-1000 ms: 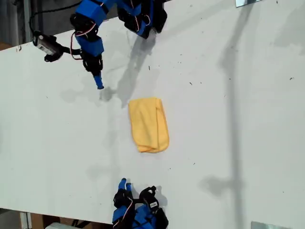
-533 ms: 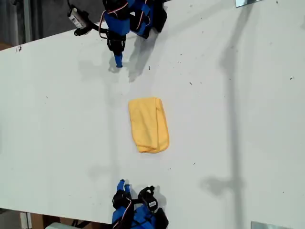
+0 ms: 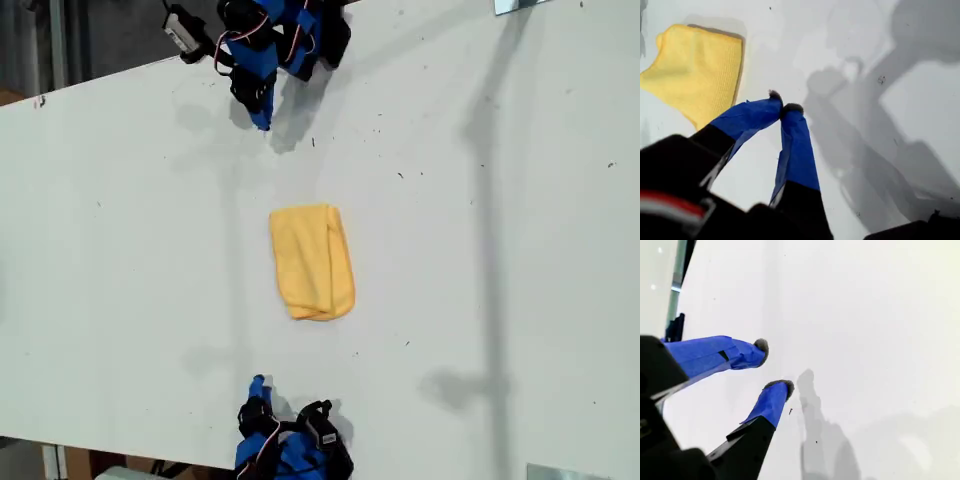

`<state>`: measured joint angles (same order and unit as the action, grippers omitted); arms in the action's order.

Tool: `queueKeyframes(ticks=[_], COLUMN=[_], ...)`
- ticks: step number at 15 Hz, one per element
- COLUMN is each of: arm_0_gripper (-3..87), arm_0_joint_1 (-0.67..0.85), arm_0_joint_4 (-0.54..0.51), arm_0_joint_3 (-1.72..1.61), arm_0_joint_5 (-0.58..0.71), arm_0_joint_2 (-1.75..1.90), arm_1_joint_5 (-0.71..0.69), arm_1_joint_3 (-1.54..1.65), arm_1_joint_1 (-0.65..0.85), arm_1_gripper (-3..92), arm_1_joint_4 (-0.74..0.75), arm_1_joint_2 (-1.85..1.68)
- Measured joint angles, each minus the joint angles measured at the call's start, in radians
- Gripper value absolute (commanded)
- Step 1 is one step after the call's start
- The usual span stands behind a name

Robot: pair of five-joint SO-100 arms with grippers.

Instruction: Grasp corners of a square towel and fold twice.

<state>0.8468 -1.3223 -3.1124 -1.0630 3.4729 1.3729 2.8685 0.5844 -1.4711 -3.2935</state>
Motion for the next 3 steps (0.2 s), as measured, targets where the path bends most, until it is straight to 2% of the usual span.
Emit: queueKeyframes(ticks=[3], arm_0_gripper=[12.0], arm_0_joint_1=[-0.014], arm_0_joint_4=[0.000], arm_0_joint_3=[0.000], arm_0_joint_5=[0.000], arm_0_joint_2=[0.000], arm_1_joint_5=[0.002], arm_1_joint_3=[-0.002], arm_1_joint_1=[-0.018], arm_1_gripper=[4.5], arm_1_joint_4=[-0.005], arm_1_joint_2=[0.000])
